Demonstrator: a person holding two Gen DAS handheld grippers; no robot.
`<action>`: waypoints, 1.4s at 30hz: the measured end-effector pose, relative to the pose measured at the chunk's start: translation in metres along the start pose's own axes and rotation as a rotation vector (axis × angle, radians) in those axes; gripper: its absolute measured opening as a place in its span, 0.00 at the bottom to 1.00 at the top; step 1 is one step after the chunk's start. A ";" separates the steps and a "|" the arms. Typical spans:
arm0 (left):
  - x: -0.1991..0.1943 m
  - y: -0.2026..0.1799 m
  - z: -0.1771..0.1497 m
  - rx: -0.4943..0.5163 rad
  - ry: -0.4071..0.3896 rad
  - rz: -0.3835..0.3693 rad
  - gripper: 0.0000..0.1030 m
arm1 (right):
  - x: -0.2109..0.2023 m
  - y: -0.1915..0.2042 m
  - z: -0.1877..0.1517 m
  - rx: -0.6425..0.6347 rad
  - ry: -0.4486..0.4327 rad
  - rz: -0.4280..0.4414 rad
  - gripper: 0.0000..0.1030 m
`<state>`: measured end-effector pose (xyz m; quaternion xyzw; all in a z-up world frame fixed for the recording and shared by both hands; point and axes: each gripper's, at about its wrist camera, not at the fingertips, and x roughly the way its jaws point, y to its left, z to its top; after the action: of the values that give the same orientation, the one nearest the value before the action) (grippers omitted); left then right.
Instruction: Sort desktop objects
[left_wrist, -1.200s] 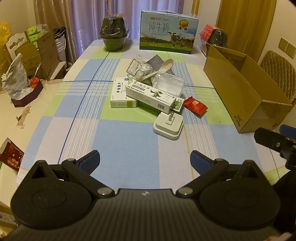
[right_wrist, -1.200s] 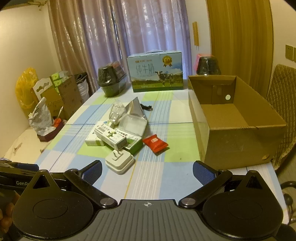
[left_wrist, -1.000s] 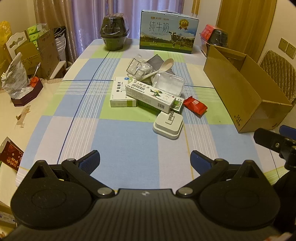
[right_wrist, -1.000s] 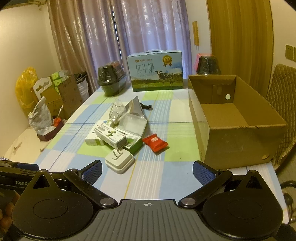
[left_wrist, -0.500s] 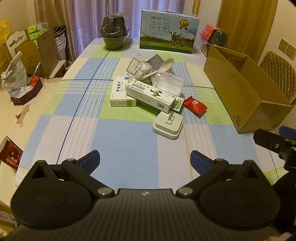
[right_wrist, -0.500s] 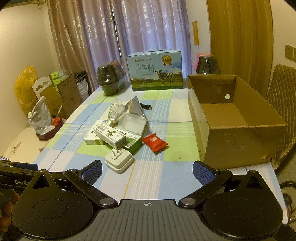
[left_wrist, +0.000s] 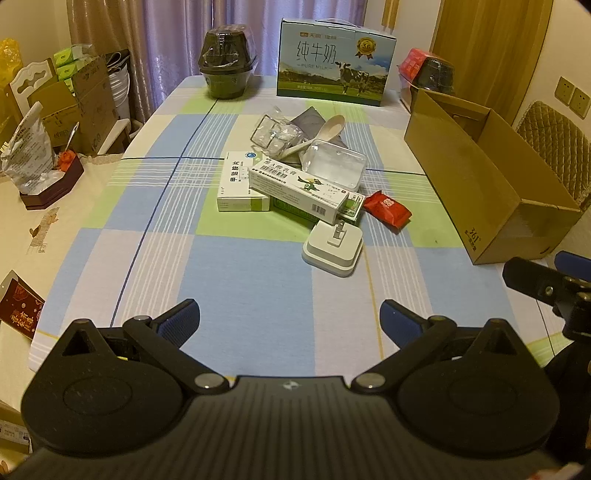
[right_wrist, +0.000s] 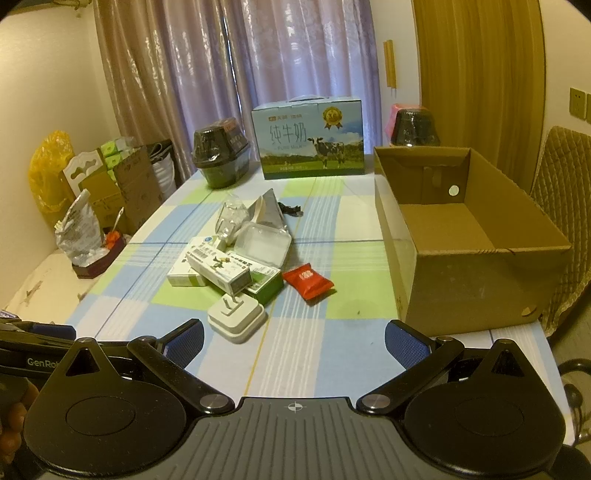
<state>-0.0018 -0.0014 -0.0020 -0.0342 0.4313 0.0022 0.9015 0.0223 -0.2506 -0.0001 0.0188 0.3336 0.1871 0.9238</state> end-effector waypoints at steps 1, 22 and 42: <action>0.000 0.000 0.000 0.000 0.000 0.000 0.99 | 0.000 0.000 -0.001 0.000 0.000 0.000 0.98; 0.001 -0.001 0.001 0.003 0.009 0.001 0.99 | 0.004 0.000 -0.004 0.001 0.019 -0.003 0.98; 0.010 0.001 0.001 0.033 0.011 0.011 0.99 | 0.018 -0.004 -0.004 0.001 0.077 -0.014 0.98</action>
<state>0.0054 -0.0005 -0.0094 -0.0172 0.4364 -0.0002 0.8996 0.0340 -0.2483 -0.0153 0.0098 0.3692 0.1811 0.9115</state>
